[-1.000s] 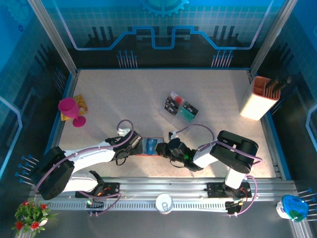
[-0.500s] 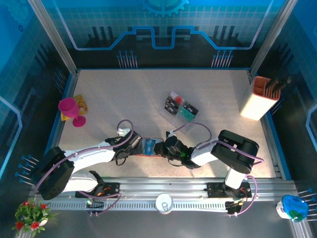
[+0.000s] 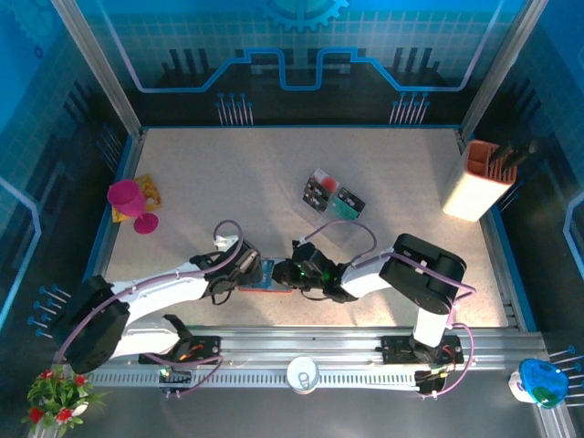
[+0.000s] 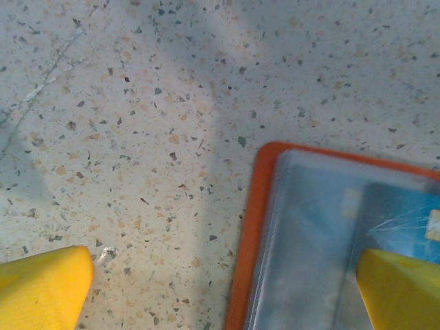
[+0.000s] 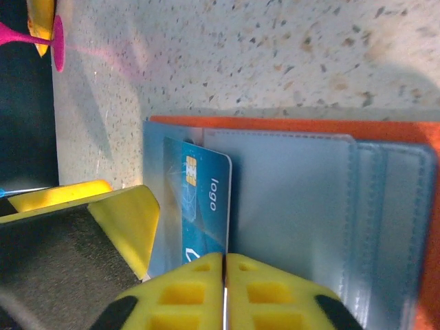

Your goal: Put the credit cards into the card holder

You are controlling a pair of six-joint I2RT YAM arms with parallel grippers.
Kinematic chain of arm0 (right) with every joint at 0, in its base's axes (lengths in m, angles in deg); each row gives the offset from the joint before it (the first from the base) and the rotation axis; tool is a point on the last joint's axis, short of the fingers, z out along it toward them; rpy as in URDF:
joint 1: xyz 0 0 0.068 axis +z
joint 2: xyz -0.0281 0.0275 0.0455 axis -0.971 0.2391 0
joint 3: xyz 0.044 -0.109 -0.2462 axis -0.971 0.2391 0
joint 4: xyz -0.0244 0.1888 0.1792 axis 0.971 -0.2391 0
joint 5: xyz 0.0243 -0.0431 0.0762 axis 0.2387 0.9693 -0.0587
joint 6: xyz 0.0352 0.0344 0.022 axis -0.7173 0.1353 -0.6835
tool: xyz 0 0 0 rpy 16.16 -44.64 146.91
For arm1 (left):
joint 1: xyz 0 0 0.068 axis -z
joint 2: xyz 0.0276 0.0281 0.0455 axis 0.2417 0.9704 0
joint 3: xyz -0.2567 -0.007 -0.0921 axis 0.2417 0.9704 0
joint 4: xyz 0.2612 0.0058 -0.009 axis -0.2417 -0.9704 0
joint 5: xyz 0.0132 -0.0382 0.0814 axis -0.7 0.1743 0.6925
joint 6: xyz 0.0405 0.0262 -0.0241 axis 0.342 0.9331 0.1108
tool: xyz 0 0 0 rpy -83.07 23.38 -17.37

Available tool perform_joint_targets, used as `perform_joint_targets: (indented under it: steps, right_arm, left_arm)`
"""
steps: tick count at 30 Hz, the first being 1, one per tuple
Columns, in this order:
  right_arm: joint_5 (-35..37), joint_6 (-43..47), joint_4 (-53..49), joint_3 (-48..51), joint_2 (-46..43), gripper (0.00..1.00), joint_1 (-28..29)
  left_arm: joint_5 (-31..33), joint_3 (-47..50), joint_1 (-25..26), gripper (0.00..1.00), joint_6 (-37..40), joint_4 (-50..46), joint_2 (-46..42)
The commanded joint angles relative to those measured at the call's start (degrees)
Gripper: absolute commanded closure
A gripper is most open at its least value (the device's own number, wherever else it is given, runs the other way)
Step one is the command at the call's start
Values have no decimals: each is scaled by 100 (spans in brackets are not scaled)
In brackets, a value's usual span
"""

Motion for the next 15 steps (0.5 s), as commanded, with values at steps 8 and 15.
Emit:
perform_joint_targets:
  steps: [8, 15]
  right_arm:
    - [-643, 1750, -2315, -408, -999, 65, -400]
    - [-845, 3077, -3875, -1771, -604, 80, -300]
  left_arm:
    - [163, -441, -451, 1, -25, -908, -688]
    - [96, -259, -728, 1, -487, -1437, -667]
